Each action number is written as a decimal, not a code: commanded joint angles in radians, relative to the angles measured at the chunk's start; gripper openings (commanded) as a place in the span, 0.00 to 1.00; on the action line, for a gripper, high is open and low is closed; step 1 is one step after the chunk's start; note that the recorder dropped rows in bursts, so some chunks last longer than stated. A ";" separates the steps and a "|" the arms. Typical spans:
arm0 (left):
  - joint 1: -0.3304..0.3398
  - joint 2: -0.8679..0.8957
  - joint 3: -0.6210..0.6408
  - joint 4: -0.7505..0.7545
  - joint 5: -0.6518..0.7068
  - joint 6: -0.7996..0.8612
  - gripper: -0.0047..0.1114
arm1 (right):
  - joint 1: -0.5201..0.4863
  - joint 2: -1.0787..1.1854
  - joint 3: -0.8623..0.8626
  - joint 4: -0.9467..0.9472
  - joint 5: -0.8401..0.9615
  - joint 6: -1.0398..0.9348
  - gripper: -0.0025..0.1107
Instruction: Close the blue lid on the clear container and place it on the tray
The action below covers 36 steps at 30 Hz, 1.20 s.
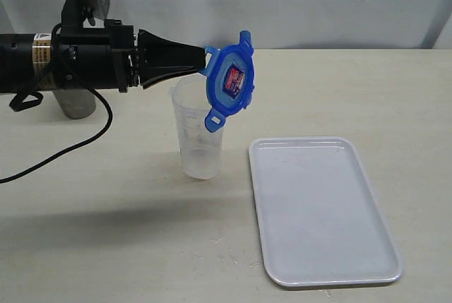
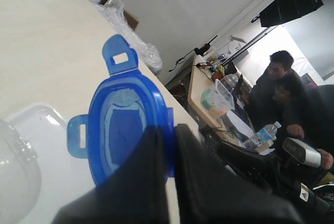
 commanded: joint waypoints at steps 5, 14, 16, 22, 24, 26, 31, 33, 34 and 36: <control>-0.001 0.000 0.001 -0.020 -0.021 -0.010 0.04 | -0.003 -0.004 0.004 -0.011 -0.169 -0.008 0.06; -0.001 0.000 0.001 -0.022 -0.021 -0.008 0.04 | -0.003 -0.004 0.004 0.316 -0.627 0.031 0.06; -0.001 0.000 0.001 -0.030 -0.021 -0.008 0.04 | -0.003 -0.004 0.004 0.232 -0.688 0.040 0.06; -0.001 0.000 0.001 -0.042 -0.021 -0.003 0.04 | -0.003 0.063 -0.179 0.086 -0.607 0.118 0.06; -0.001 0.000 0.001 -0.042 -0.021 -0.003 0.04 | -0.003 0.131 -0.281 0.059 -0.536 0.118 0.06; -0.001 0.000 0.001 -0.042 -0.021 -0.003 0.04 | -0.003 0.213 -0.371 0.035 -0.432 0.118 0.06; -0.001 0.000 0.001 -0.042 -0.021 0.001 0.04 | -0.003 0.484 -0.559 -0.015 -0.207 0.093 0.09; -0.001 0.000 0.001 -0.042 -0.021 0.003 0.04 | -0.003 0.587 -0.614 -0.015 -0.143 0.058 0.14; -0.001 0.000 0.001 -0.042 -0.021 0.003 0.04 | -0.003 0.644 -0.635 -0.009 -0.115 0.046 0.18; -0.001 0.000 0.001 -0.042 -0.021 0.003 0.04 | -0.003 0.744 -0.668 -0.009 -0.060 0.022 0.24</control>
